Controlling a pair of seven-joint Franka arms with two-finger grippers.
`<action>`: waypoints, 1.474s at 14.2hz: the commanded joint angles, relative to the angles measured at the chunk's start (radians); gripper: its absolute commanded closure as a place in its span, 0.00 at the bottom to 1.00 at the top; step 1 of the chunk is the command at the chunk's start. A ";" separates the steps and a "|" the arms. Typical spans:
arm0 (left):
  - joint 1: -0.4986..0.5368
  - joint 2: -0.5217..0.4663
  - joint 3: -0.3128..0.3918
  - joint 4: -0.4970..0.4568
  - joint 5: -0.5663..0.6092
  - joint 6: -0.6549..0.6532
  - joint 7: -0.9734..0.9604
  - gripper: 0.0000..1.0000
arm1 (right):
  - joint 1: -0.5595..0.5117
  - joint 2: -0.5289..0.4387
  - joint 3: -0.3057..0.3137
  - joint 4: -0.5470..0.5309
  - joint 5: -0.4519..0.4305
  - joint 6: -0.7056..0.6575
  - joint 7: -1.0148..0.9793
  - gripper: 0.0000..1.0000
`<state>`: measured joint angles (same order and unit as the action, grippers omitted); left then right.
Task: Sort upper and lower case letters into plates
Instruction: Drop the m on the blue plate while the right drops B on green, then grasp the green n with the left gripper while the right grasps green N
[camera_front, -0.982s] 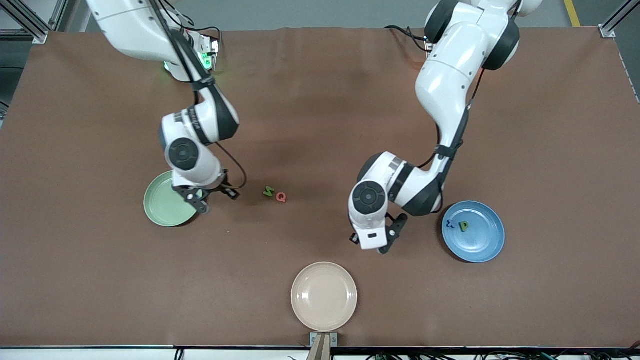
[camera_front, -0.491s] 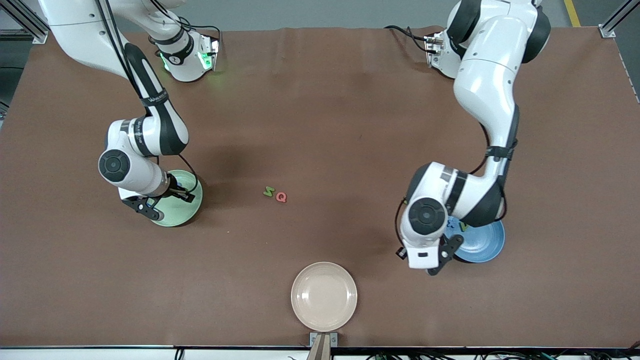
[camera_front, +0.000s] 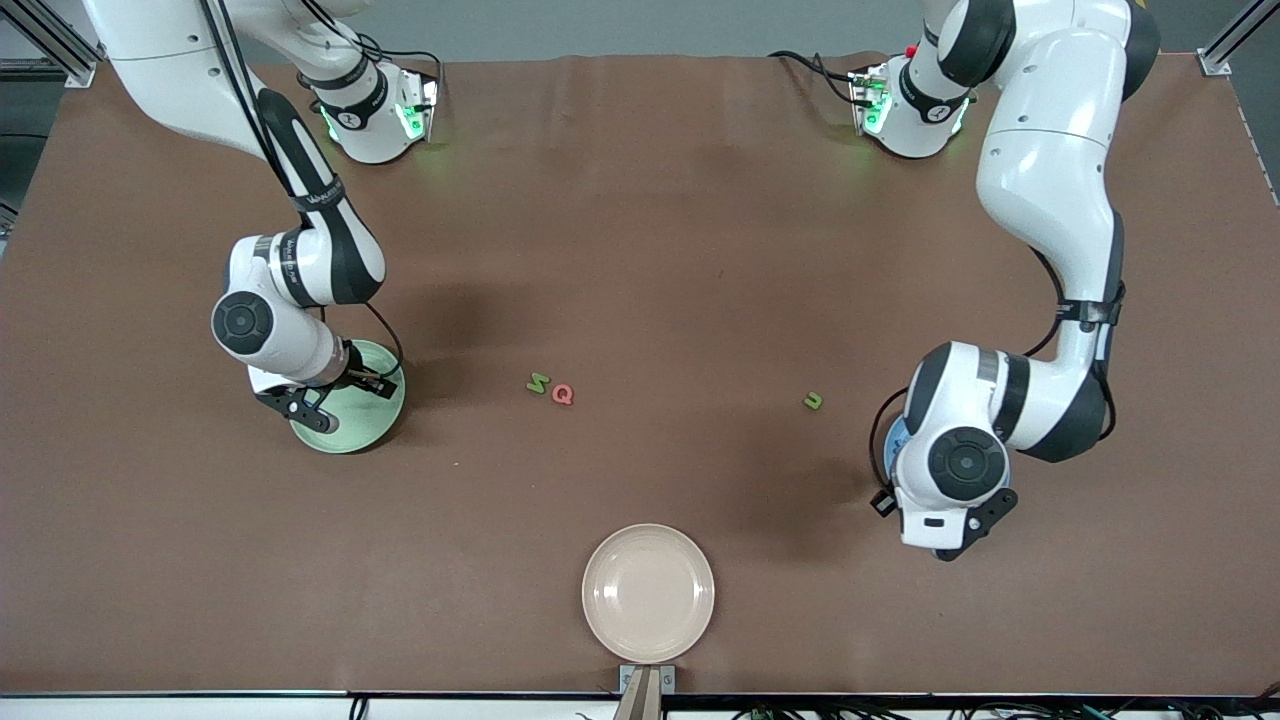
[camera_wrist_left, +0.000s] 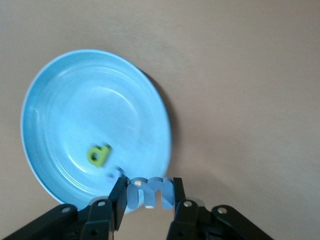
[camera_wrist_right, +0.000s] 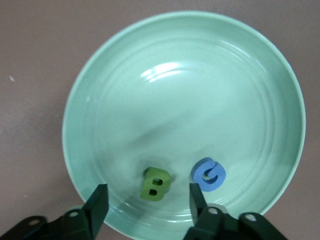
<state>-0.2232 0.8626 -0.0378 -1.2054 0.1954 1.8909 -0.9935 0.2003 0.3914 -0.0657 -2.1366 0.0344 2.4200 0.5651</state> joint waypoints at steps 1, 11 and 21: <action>0.034 -0.066 -0.010 -0.127 0.019 0.017 0.076 0.99 | 0.005 -0.028 0.009 0.067 -0.002 -0.106 -0.008 0.00; 0.097 -0.197 -0.036 -0.329 0.018 0.175 0.124 0.00 | 0.226 0.168 0.014 0.336 0.030 -0.119 0.190 0.00; 0.038 -0.276 -0.189 -0.595 0.006 0.486 -0.301 0.01 | 0.349 0.224 0.010 0.267 0.007 0.052 0.259 0.00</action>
<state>-0.1952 0.6804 -0.2264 -1.6421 0.2049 2.2592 -1.2554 0.5374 0.6188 -0.0473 -1.8293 0.0545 2.4150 0.8048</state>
